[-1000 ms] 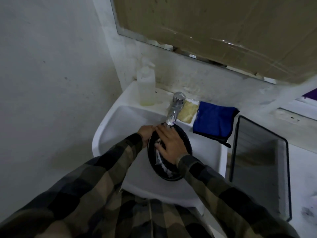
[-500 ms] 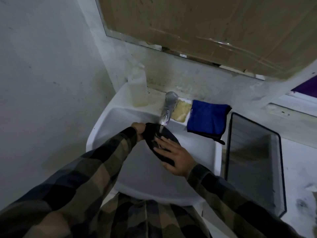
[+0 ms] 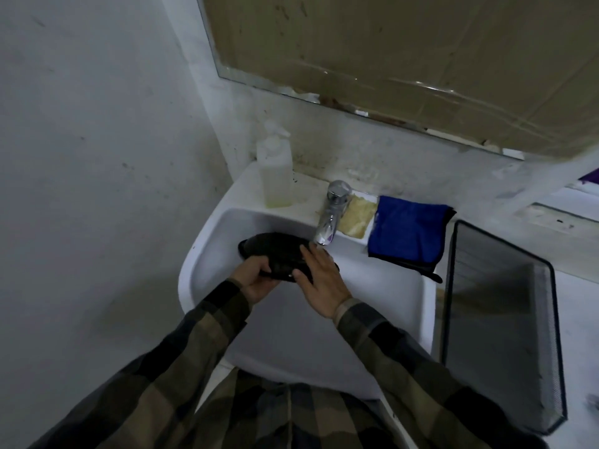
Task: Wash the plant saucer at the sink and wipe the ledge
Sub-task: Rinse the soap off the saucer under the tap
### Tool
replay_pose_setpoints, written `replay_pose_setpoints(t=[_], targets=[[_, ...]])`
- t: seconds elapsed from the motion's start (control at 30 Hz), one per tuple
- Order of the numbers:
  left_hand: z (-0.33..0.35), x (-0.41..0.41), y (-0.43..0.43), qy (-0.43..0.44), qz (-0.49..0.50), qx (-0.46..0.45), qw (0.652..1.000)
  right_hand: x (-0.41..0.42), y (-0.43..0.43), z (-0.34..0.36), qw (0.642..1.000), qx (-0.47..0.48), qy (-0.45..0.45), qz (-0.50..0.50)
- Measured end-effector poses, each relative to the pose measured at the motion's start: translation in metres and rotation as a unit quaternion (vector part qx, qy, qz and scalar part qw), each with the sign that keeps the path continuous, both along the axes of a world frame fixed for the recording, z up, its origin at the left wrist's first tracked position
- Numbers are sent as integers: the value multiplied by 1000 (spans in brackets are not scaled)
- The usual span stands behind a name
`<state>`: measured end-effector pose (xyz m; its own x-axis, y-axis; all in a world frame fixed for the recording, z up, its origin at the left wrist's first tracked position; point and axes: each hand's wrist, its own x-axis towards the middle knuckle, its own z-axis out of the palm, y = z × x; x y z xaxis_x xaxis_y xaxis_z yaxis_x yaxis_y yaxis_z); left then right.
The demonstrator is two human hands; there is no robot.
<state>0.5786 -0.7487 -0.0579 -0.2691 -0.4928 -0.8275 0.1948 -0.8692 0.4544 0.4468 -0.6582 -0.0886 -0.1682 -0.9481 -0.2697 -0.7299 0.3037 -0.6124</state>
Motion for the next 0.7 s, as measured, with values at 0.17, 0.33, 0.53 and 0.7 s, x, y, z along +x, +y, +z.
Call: replay_pose_setpoints(t=[0.17, 0.33, 0.53, 0.7], targets=[[-20, -1, 31, -12, 14, 57, 998, 5, -33, -17, 968, 173, -6, -183], [-32, 4, 50, 26, 58, 61, 996, 19, -19, -27, 983, 87, 33, -158], [-34, 16, 72, 57, 76, 69, 993, 25, -11, -29, 984, 74, 46, -155], [-36, 26, 73, 57, 35, 74, 995, 22, -16, -32, 987, 80, 18, -141]])
